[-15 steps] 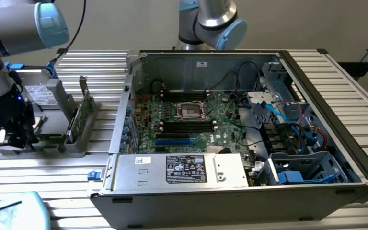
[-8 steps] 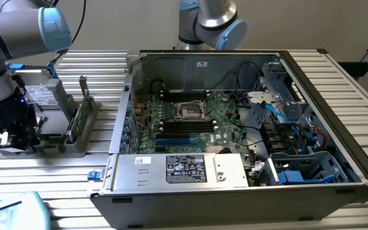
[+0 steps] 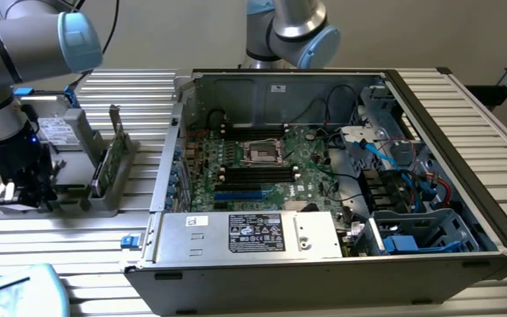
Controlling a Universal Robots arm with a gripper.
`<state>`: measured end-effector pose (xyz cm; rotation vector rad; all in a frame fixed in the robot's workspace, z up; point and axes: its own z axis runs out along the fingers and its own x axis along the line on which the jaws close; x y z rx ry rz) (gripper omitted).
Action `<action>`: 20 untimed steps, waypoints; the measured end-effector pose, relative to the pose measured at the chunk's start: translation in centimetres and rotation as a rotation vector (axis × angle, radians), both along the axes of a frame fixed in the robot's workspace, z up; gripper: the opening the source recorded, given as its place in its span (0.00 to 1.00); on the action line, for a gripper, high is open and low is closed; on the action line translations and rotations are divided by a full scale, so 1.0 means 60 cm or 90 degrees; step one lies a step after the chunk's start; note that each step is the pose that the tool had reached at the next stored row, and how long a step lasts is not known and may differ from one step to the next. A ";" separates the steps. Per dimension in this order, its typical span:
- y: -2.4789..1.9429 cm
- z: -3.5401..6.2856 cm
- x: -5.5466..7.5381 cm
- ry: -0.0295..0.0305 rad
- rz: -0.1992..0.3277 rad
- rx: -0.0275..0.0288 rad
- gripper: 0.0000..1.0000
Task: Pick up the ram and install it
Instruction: 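Pick up the ram and move it above insertion slot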
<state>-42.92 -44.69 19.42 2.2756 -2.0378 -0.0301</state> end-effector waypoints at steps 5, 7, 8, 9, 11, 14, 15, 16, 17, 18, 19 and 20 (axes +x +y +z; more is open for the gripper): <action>0.0002 -0.001 0.003 0.0023 0.000 0.0000 0.33; 0.0002 -0.001 0.004 0.0024 0.000 -0.0001 0.33; 0.0001 -0.001 0.004 0.0024 0.000 0.0000 0.33; 0.0001 -0.001 0.004 0.0024 0.000 0.0000 0.33; 0.0002 -0.001 0.004 0.0025 0.000 0.0000 0.33; 0.0002 -0.001 0.004 0.0028 0.000 0.0000 0.24; 0.0002 -0.001 0.004 0.0028 0.000 -0.0001 0.18; 0.0001 -0.001 0.004 0.0030 0.000 -0.0001 0.14; 0.0001 -0.001 0.004 0.0031 0.000 -0.0001 0.14; 0.0002 -0.001 0.004 0.0032 0.000 0.0000 0.14; 0.0001 -0.001 0.004 0.0034 0.000 -0.0001 0.14; 0.0001 -0.001 0.004 0.0037 0.000 0.0000 0.14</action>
